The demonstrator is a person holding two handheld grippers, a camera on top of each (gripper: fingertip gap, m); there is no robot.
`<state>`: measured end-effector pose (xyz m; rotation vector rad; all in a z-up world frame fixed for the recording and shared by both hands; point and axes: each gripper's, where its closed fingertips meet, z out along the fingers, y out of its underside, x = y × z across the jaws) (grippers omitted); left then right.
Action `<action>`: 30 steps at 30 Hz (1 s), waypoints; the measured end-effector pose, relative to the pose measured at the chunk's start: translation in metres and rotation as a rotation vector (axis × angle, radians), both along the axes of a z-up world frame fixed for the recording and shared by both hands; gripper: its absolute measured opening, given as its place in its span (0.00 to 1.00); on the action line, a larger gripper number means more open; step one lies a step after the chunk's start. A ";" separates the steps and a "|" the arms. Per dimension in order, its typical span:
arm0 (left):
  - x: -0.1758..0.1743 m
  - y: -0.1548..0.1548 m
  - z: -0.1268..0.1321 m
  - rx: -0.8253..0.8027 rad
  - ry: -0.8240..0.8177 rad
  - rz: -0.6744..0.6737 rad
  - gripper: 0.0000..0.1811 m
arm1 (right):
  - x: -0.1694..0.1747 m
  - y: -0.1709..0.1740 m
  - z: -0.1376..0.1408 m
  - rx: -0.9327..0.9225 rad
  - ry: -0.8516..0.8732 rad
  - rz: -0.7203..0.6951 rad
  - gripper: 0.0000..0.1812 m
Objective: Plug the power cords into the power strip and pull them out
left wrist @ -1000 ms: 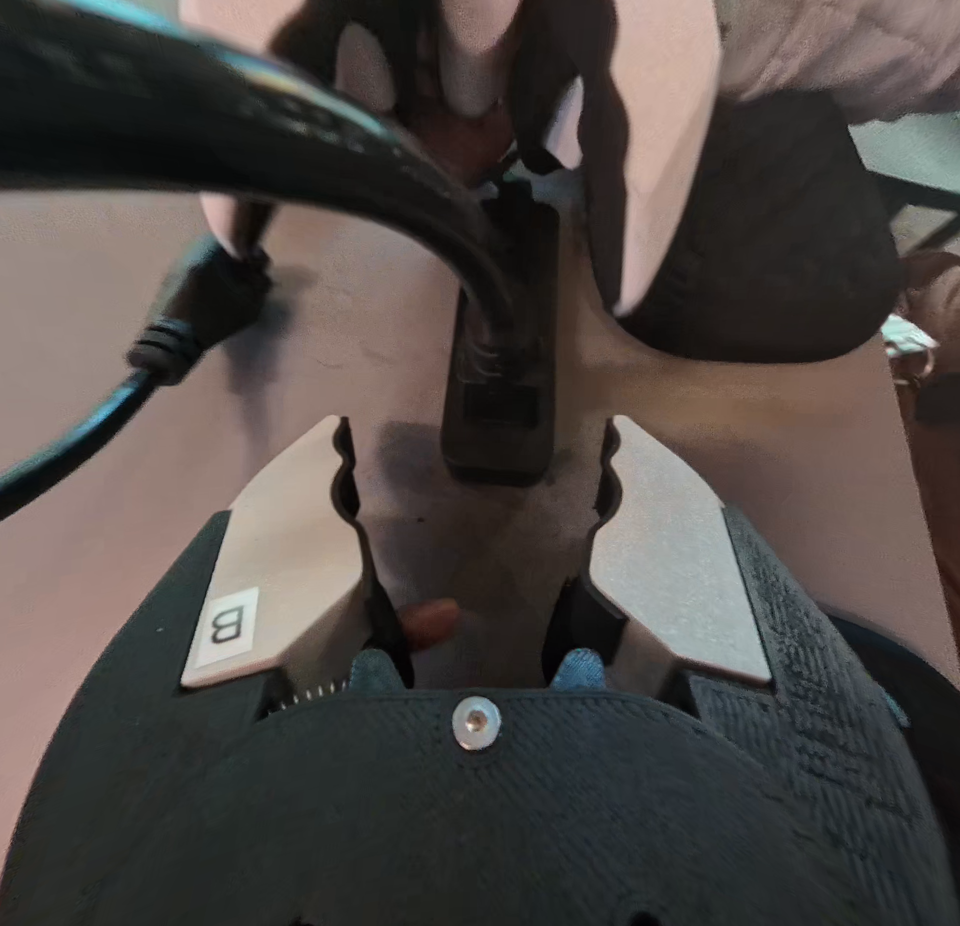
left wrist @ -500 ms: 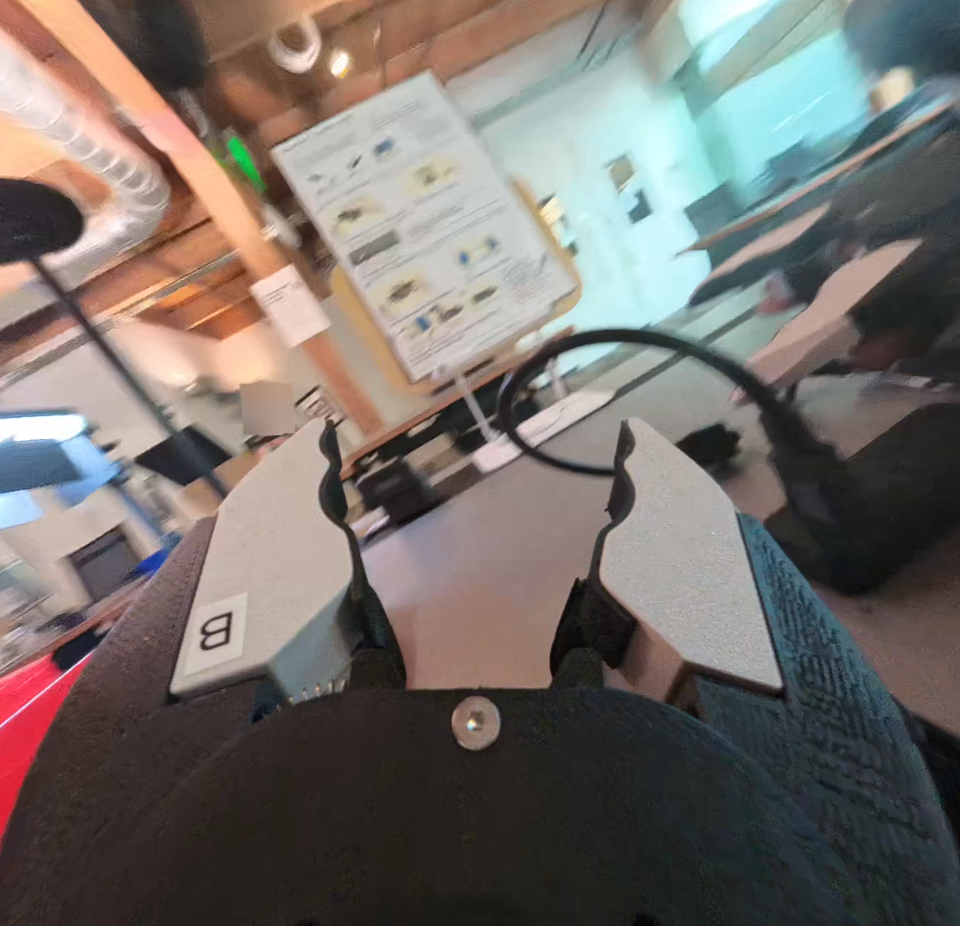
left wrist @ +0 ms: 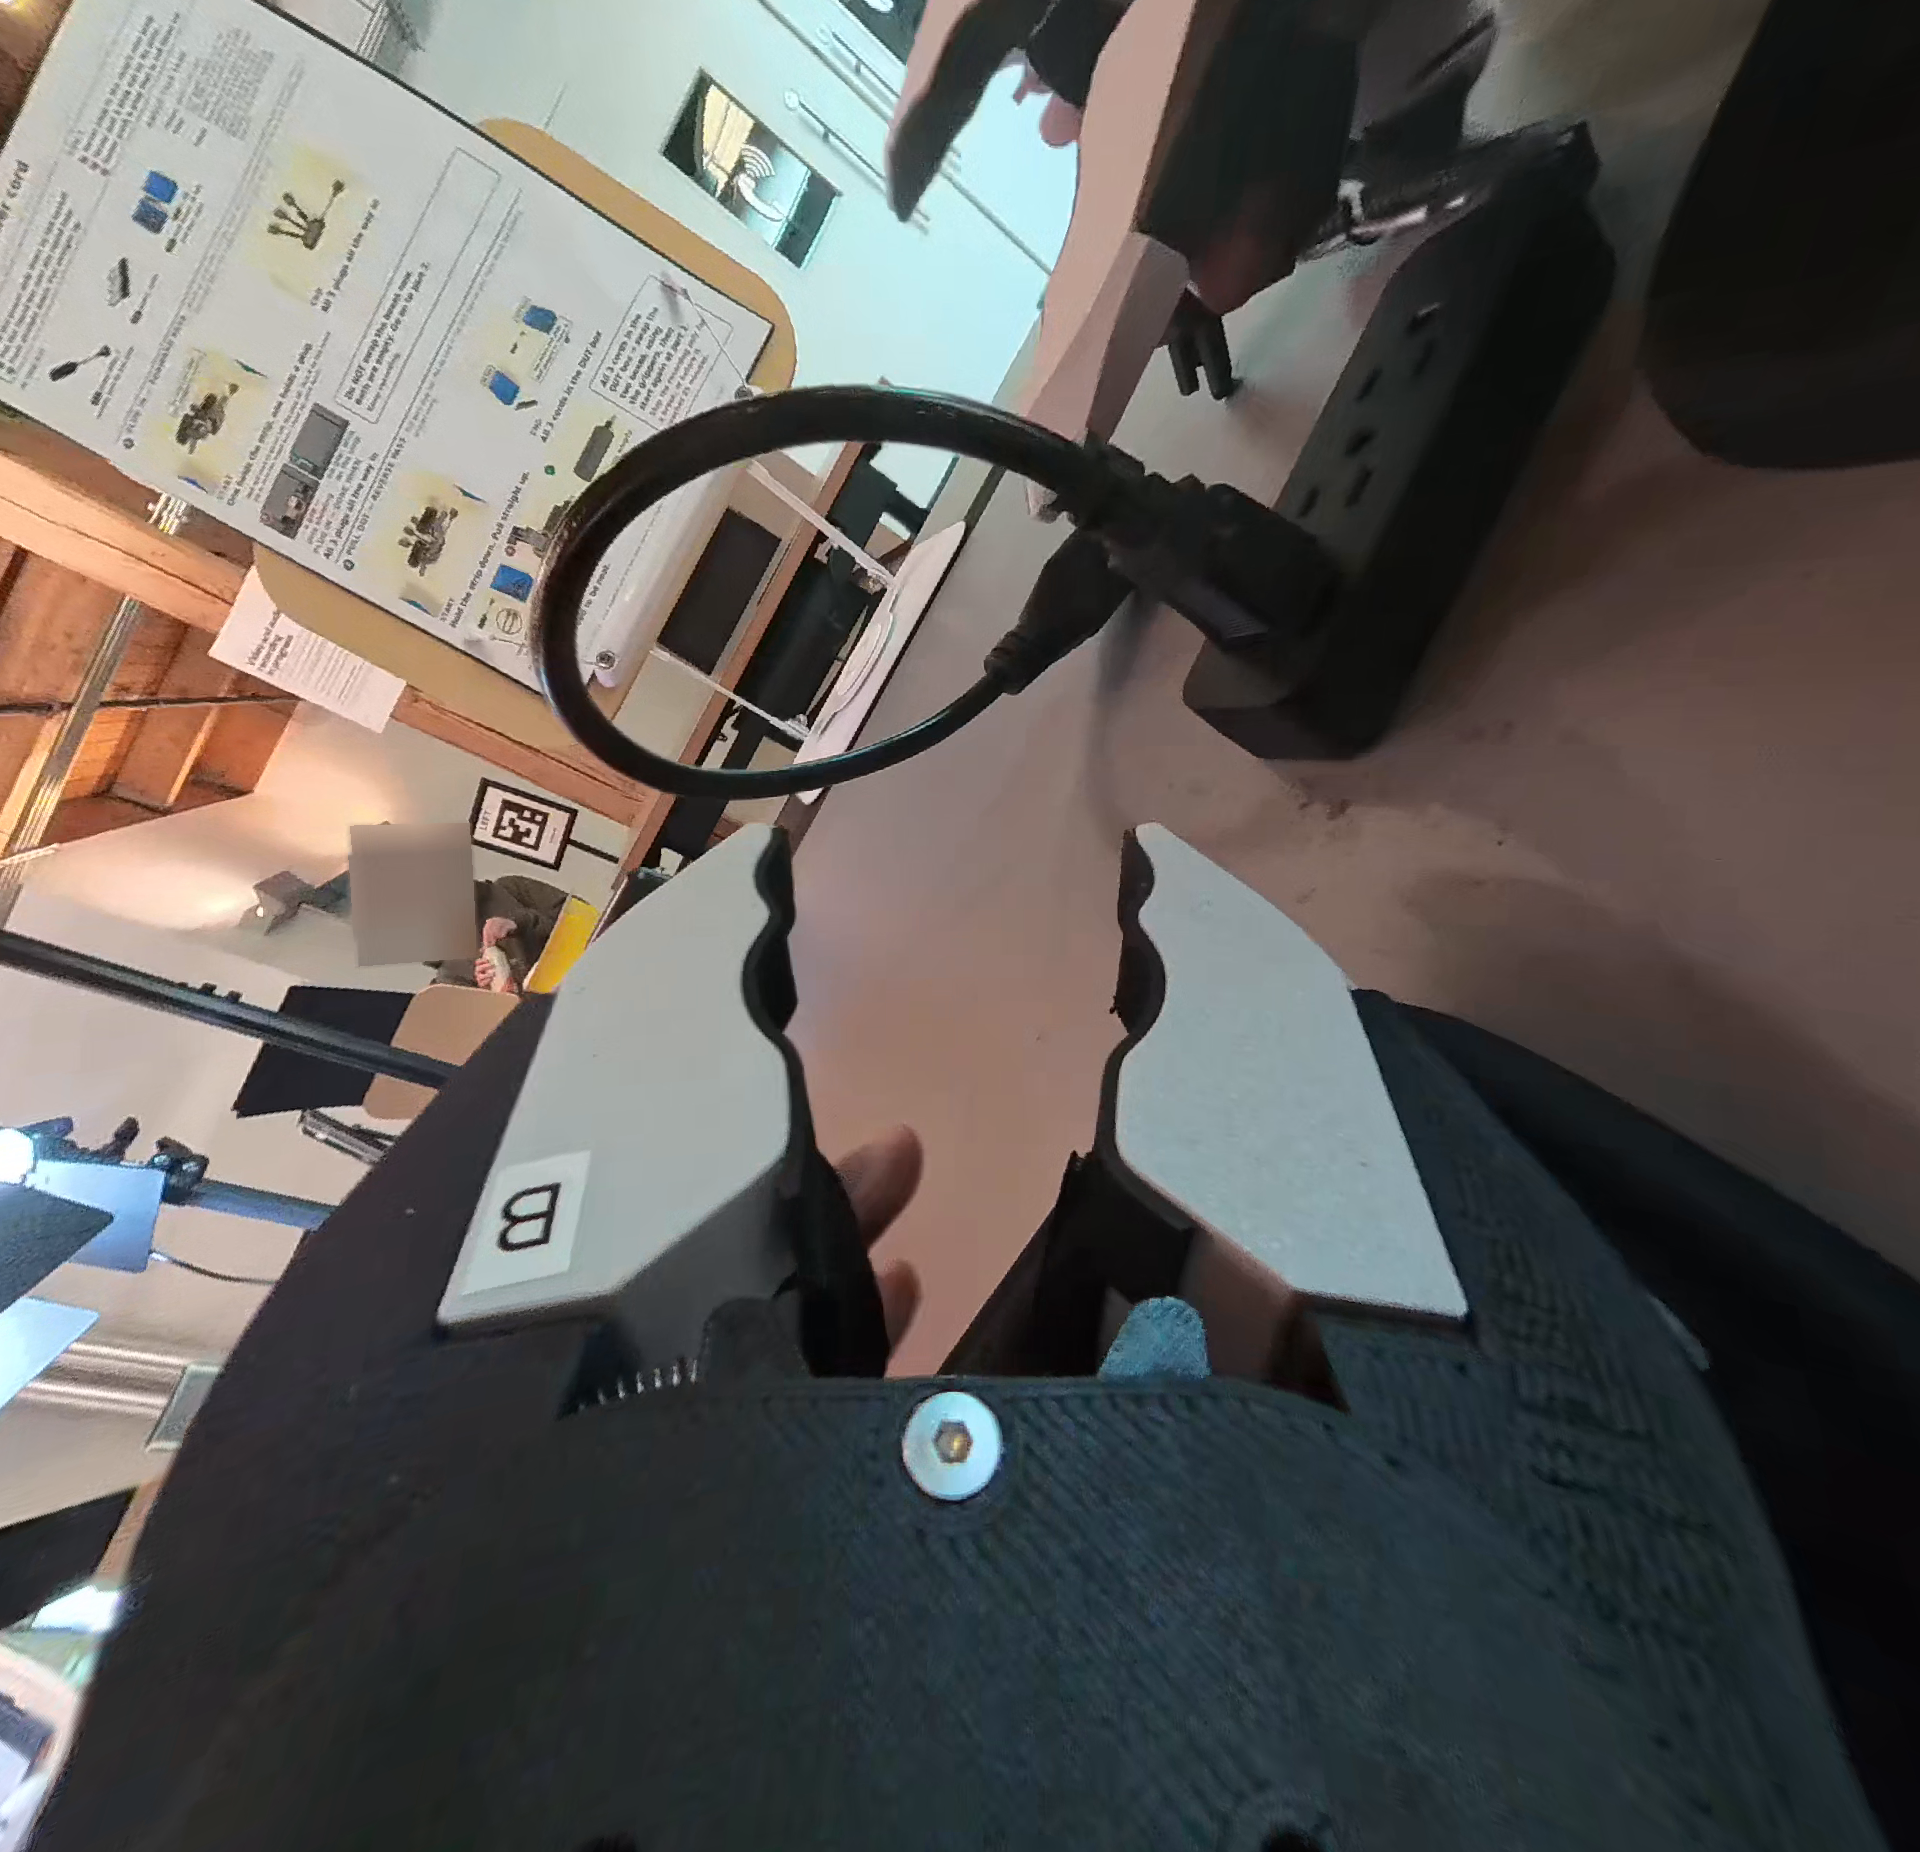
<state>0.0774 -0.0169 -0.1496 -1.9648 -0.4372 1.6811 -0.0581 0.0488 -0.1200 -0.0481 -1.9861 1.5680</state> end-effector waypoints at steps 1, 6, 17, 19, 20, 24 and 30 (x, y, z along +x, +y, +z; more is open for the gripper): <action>0.000 0.001 -0.001 -0.015 -0.004 -0.003 0.31 | 0.000 0.000 0.001 0.015 0.022 -0.004 0.78; 0.001 0.006 -0.009 -0.073 -0.034 -0.024 0.21 | 0.005 0.000 0.008 0.024 0.084 0.000 0.77; 0.000 0.006 -0.011 -0.085 -0.047 -0.023 0.19 | 0.009 -0.001 0.006 0.113 0.173 -0.003 0.76; 0.000 0.006 -0.011 -0.087 -0.046 -0.023 0.18 | 0.007 -0.001 0.002 0.141 0.162 -0.008 0.75; 0.000 0.006 -0.011 -0.087 -0.045 -0.023 0.18 | 0.007 0.000 0.000 0.154 0.158 -0.010 0.75; 0.000 0.006 -0.011 -0.089 -0.043 -0.022 0.18 | 0.007 0.002 -0.003 0.191 0.146 0.000 0.72; -0.001 0.006 -0.015 0.014 -0.158 -0.057 0.23 | 0.017 0.002 -0.008 0.230 0.083 0.090 0.63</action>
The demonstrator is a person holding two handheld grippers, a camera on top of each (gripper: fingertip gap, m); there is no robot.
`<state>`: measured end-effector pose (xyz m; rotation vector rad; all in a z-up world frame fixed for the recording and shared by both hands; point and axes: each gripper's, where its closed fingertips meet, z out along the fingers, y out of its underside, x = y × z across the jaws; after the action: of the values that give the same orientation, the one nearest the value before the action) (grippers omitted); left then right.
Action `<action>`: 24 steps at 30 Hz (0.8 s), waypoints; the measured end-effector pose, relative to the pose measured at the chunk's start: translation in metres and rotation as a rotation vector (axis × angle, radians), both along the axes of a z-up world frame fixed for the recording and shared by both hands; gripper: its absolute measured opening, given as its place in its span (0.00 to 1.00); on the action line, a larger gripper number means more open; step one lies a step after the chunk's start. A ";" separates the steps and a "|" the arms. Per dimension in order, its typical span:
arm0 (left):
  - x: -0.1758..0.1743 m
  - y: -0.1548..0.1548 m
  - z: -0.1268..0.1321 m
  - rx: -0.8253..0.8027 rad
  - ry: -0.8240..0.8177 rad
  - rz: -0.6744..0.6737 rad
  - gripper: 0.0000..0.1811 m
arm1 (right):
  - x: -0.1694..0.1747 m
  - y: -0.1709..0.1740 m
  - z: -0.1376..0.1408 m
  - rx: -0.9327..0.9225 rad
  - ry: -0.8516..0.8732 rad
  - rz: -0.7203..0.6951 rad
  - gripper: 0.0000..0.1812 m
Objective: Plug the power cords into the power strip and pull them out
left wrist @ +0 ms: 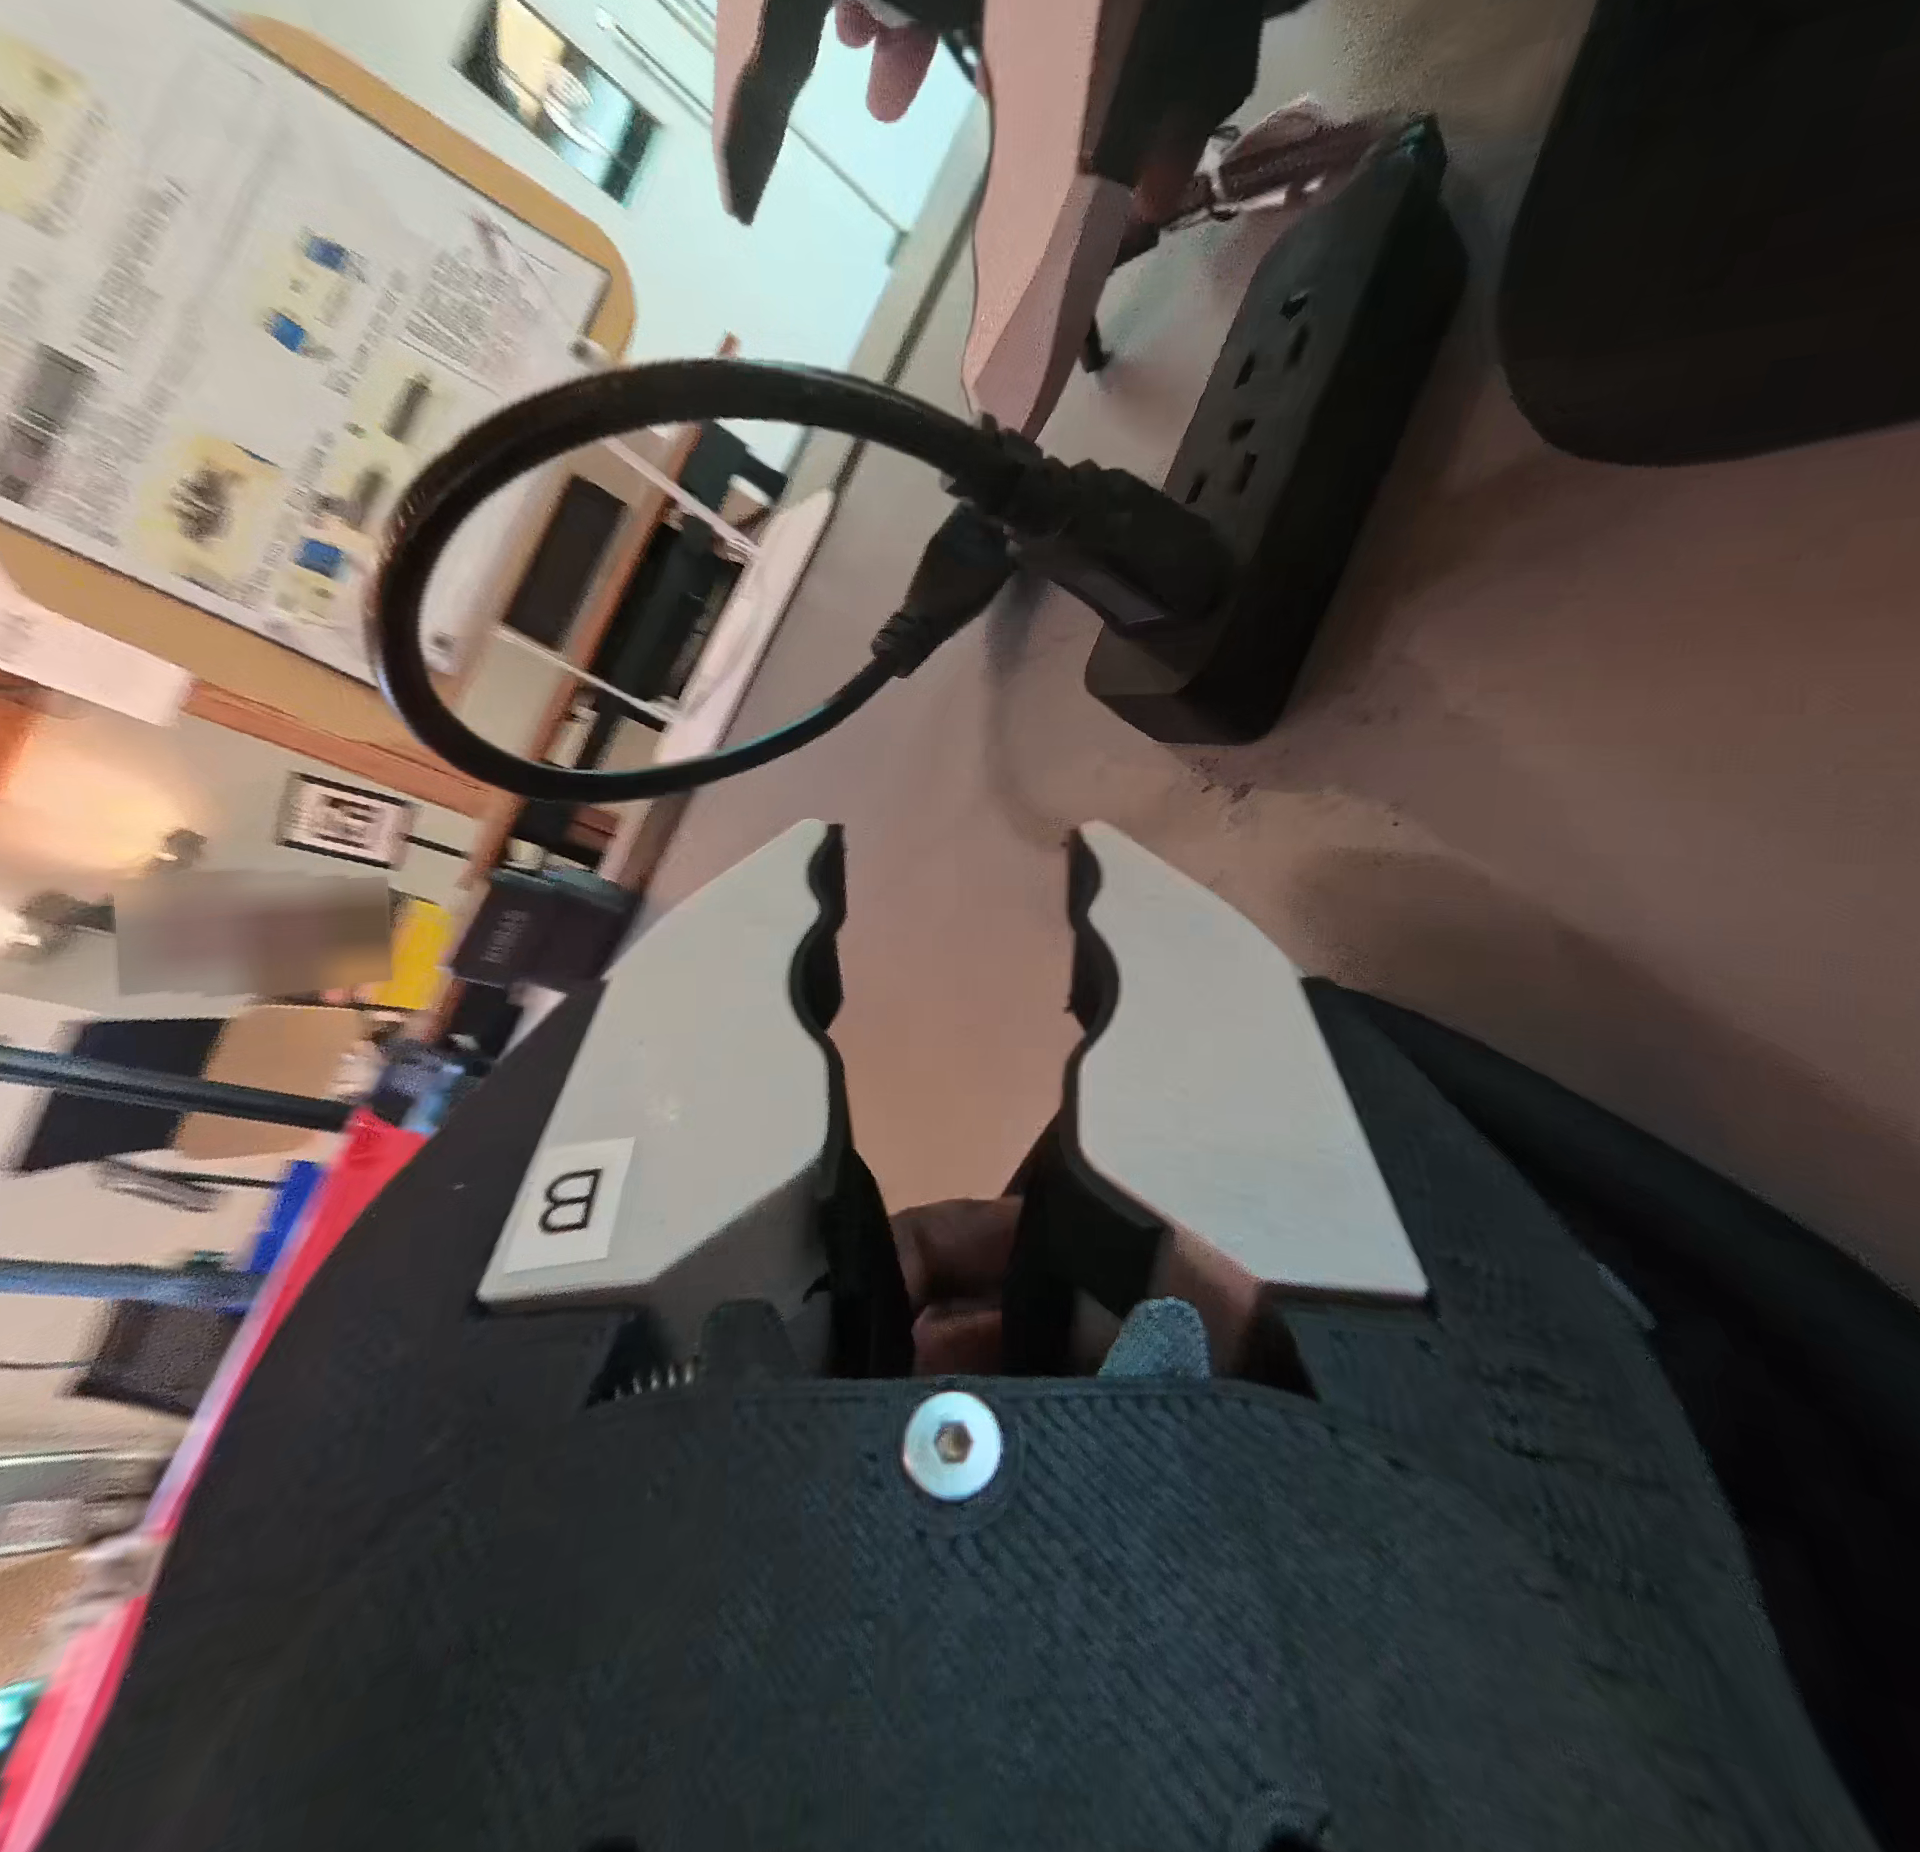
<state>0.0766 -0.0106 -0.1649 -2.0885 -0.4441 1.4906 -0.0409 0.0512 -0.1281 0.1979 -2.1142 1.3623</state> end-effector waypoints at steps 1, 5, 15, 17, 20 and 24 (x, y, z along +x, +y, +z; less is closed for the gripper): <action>-0.001 0.000 0.001 0.062 -0.055 -0.005 0.29 | 0.002 0.001 0.002 -0.004 -0.008 0.016 0.60; 0.005 0.021 0.036 0.495 -0.209 -0.106 0.32 | 0.033 0.002 0.004 0.003 -0.155 0.205 0.33; -0.007 0.055 0.030 0.727 -0.624 -0.316 0.30 | 0.094 0.009 -0.055 0.333 -0.589 0.512 0.26; -0.012 0.062 0.019 0.656 -0.670 -0.352 0.29 | 0.097 0.007 -0.061 0.356 -0.595 0.519 0.26; -0.020 0.064 -0.002 0.490 -0.680 -0.392 0.23 | 0.097 0.009 -0.061 0.351 -0.567 0.537 0.16; -0.024 0.067 -0.007 0.437 -0.678 -0.446 0.18 | 0.097 0.008 -0.061 0.339 -0.565 0.554 0.21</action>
<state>0.0527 0.0568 -0.1720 -2.0933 -0.4520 0.3674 0.0566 0.0595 -0.1891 0.6388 -2.9171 1.4652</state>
